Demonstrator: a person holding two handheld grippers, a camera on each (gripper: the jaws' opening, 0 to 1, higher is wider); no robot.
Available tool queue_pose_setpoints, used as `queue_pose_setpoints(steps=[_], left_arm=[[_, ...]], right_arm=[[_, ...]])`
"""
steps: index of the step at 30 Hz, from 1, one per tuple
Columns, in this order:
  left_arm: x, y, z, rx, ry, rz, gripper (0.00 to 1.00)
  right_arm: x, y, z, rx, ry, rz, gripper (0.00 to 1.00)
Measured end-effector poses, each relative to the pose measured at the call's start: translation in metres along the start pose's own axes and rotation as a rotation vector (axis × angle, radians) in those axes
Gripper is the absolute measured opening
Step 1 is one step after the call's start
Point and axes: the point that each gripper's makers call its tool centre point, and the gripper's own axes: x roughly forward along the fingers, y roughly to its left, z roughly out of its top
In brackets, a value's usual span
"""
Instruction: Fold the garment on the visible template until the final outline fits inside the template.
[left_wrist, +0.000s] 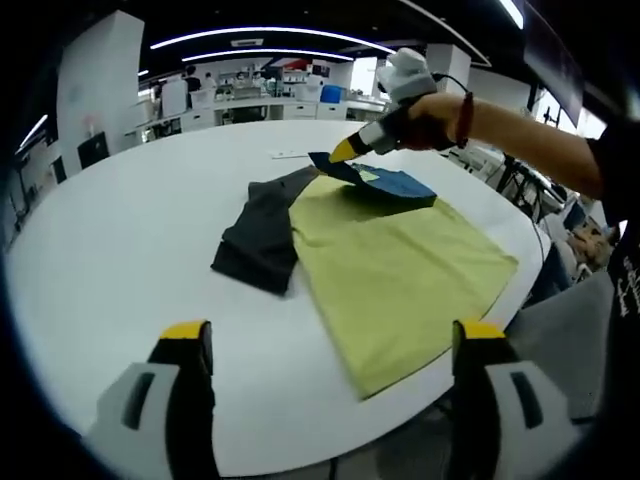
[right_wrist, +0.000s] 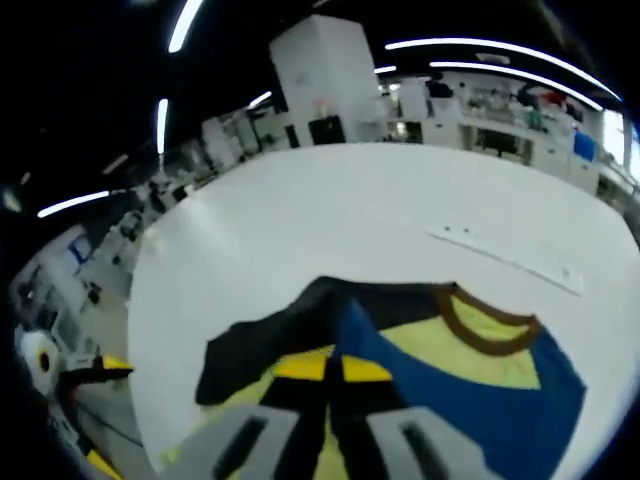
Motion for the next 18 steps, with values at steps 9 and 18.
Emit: queue_pose_setpoints(steps=[9, 18], left_arm=[[-0.003, 0.008, -0.003, -0.009, -0.009, 0.010, 0.98], [-0.005, 0.006, -0.001, 0.000, -0.013, 0.017, 0.99]], right_arm=[[0.017, 0.013, -0.010, 0.118, -0.017, 0.053, 0.00], [0.014, 0.013, -0.014, 0.095, -0.011, 0.055, 0.21]])
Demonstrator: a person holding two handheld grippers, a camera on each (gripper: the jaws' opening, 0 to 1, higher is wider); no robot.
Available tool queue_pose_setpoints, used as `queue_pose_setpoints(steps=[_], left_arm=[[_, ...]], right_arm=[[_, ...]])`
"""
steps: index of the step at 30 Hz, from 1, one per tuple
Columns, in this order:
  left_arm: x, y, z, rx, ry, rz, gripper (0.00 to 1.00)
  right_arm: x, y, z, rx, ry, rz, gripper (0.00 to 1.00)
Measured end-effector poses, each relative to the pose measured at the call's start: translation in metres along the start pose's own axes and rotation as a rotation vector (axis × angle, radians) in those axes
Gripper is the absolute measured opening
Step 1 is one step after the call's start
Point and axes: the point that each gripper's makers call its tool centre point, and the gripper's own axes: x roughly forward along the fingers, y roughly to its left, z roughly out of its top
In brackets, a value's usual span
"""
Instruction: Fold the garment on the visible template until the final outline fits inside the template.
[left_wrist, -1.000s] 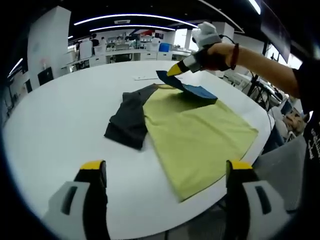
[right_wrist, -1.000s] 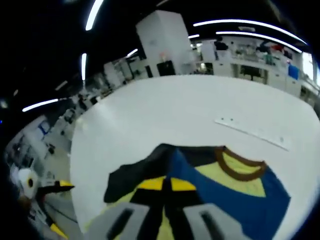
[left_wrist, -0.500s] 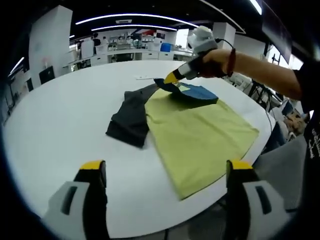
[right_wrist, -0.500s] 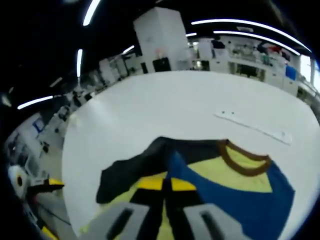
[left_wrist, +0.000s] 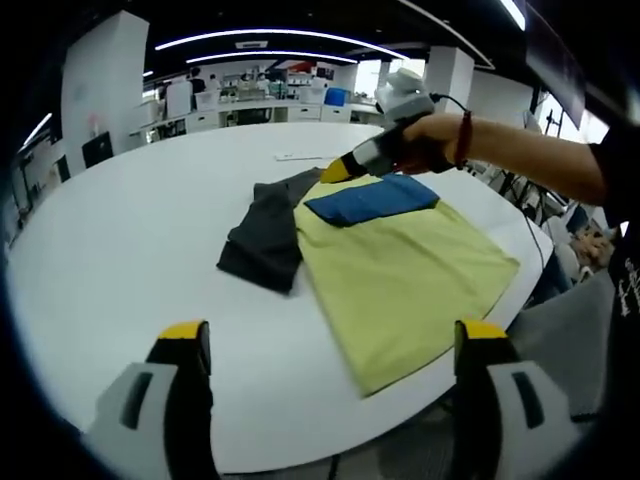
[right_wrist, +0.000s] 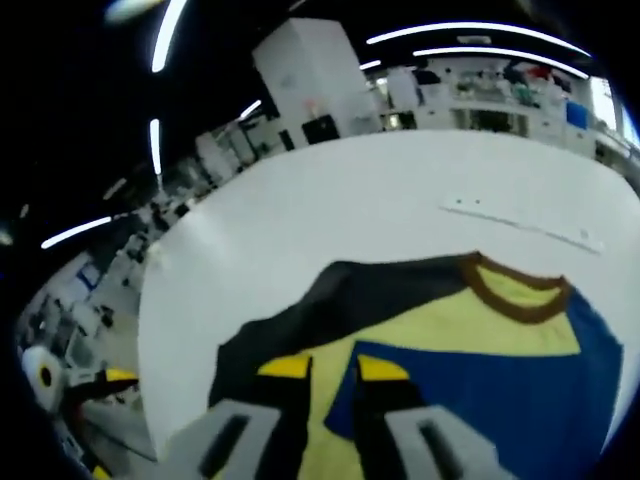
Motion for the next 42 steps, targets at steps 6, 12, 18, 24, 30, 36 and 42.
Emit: queue_pose_setpoints(steps=[6, 12, 18, 24, 30, 36, 42], left_arm=[[0.000, -0.003, 0.006, 0.010, -0.011, 0.003, 0.99], [0.000, -0.003, 0.011, 0.011, -0.021, 0.014, 0.99], [0.000, -0.004, 0.014, 0.018, -0.024, 0.020, 0.99], [0.001, -0.007, 0.016, 0.023, -0.029, 0.018, 0.99], [0.001, -0.009, 0.018, 0.026, -0.031, 0.016, 0.99], [0.000, -0.008, 0.019, 0.024, -0.038, 0.018, 0.99], [0.000, -0.008, 0.019, 0.024, -0.036, 0.021, 0.99]], right_arm=[[-0.009, -0.010, -0.001, -0.068, -0.004, -0.018, 0.49], [-0.029, -0.025, -0.006, -0.092, -0.015, -0.041, 0.67], [-0.053, -0.044, -0.009, -0.089, -0.029, -0.058, 0.79], [-0.079, -0.066, -0.018, -0.096, -0.034, -0.089, 0.85], [-0.105, -0.096, -0.025, -0.080, -0.048, -0.127, 0.86], [-0.128, -0.124, -0.039, -0.051, -0.055, -0.164, 0.84], [-0.148, -0.150, -0.053, -0.006, -0.073, -0.194, 0.77]])
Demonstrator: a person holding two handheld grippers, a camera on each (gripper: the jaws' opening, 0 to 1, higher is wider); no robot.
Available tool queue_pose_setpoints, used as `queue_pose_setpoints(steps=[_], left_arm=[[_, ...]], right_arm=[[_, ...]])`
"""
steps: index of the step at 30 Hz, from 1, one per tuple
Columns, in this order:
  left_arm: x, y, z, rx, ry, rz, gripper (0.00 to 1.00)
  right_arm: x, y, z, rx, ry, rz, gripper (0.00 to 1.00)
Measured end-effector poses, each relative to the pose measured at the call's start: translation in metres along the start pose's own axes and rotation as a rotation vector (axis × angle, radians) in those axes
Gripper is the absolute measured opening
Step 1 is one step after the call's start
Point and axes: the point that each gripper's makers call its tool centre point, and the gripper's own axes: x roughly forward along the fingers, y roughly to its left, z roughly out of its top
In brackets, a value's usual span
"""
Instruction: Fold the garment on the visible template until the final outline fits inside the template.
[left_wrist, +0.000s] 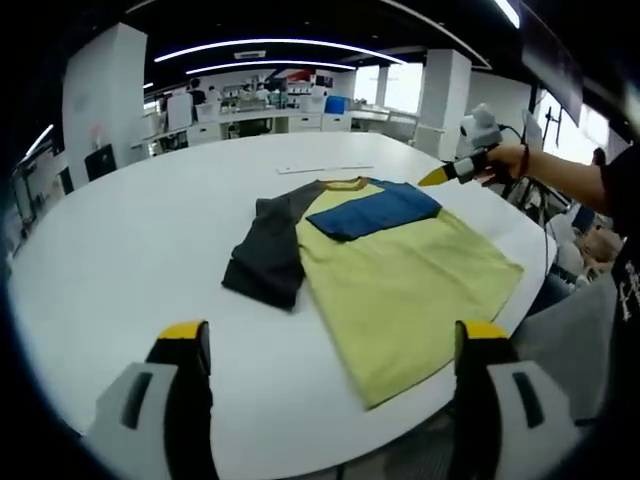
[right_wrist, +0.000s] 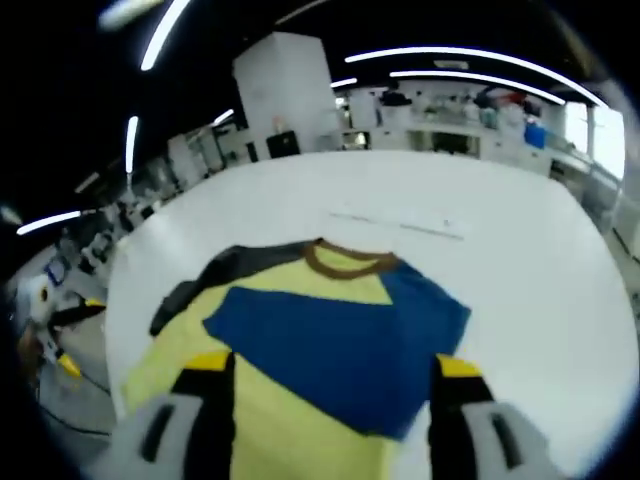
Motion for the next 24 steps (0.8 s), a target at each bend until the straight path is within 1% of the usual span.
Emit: queue_pose_setpoints(steps=[3, 4, 6, 9, 13, 15, 18, 21, 24], left_arm=[[0.000, -0.001, 0.001, 0.002, -0.002, 0.000, 0.99], [0.000, -0.001, 0.002, 0.003, -0.003, 0.000, 0.99], [0.001, -0.001, 0.002, 0.003, -0.003, 0.001, 0.99], [0.001, -0.001, 0.002, 0.004, -0.003, 0.000, 0.99], [0.000, -0.002, 0.002, 0.003, -0.003, 0.002, 0.99], [0.000, -0.001, 0.001, 0.003, -0.001, 0.004, 0.99], [-0.001, -0.001, 0.002, 0.001, -0.002, 0.007, 0.99], [-0.001, -0.001, 0.002, 0.000, -0.002, 0.010, 0.99], [-0.001, 0.000, 0.002, -0.003, -0.003, 0.015, 0.99]], right_arm=[[-0.004, -0.010, -0.005, -0.005, -0.002, -0.013, 0.72], [-0.005, -0.017, -0.007, -0.003, -0.002, -0.020, 0.69], [-0.007, -0.025, -0.010, 0.012, -0.002, -0.027, 0.64], [-0.011, -0.028, -0.015, 0.022, -0.002, -0.037, 0.57], [-0.014, -0.045, -0.025, 0.013, -0.002, -0.057, 0.46], [-0.015, -0.046, -0.027, 0.014, 0.000, -0.065, 0.40], [-0.016, -0.054, -0.032, 0.013, 0.001, -0.072, 0.34], [-0.016, -0.058, -0.038, 0.011, 0.014, -0.077, 0.30], [-0.016, -0.057, -0.045, 0.003, 0.028, -0.073, 0.28]])
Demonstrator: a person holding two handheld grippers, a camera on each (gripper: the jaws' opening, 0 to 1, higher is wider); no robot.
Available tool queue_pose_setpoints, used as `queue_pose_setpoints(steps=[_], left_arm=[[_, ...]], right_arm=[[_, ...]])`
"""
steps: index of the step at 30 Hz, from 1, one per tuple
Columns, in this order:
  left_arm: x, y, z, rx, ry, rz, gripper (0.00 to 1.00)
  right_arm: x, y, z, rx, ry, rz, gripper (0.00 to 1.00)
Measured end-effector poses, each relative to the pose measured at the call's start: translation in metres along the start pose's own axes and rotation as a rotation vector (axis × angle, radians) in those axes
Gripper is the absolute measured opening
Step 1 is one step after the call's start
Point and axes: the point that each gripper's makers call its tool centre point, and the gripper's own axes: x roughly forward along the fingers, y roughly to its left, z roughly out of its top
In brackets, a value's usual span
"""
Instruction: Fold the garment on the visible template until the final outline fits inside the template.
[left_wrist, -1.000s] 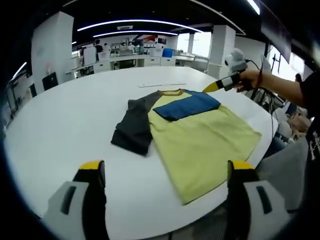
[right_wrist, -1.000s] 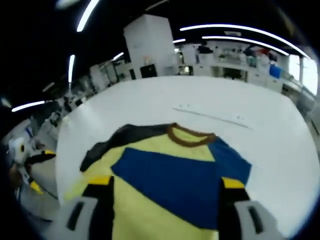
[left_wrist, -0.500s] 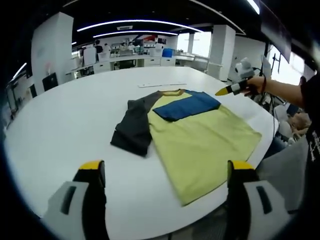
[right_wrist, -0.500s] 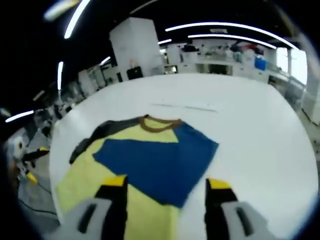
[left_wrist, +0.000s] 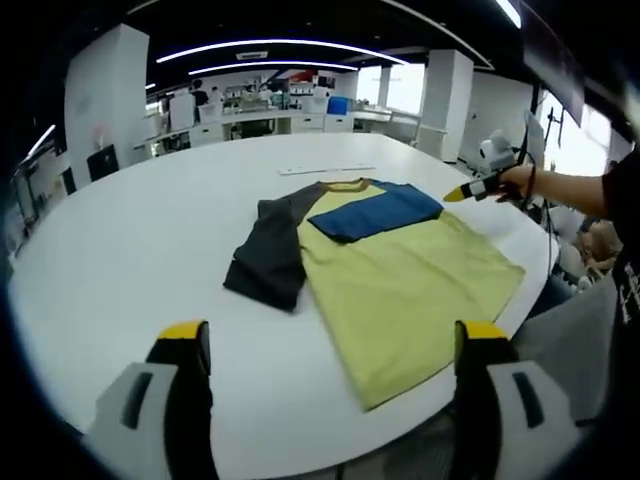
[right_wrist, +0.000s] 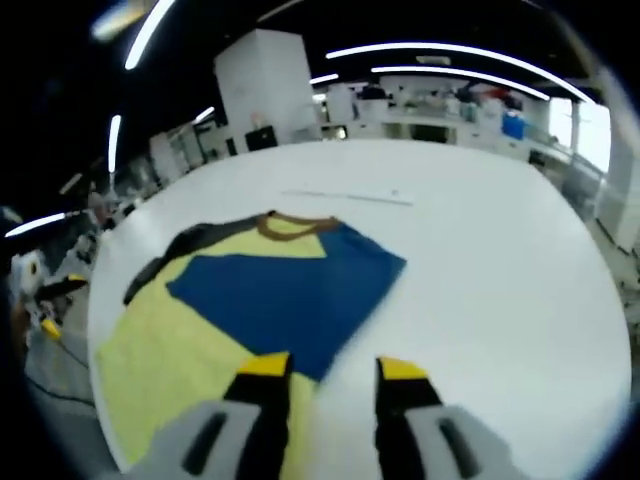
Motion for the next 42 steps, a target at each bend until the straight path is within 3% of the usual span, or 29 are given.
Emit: queue_pose_setpoints(steps=[18, 29, 42], left_arm=[[0.001, 0.001, 0.000, 0.001, 0.012, 0.012, 0.99], [-0.001, 0.001, -0.002, 0.012, 0.021, 0.012, 0.98], [-0.001, 0.002, -0.004, 0.016, 0.028, 0.015, 0.98]], right_arm=[[0.013, 0.008, -0.024, 0.005, 0.030, 0.037, 0.11], [0.018, 0.019, -0.021, 0.029, 0.005, 0.049, 0.01], [0.015, 0.003, -0.020, -0.006, 0.017, -0.008, 0.00]])
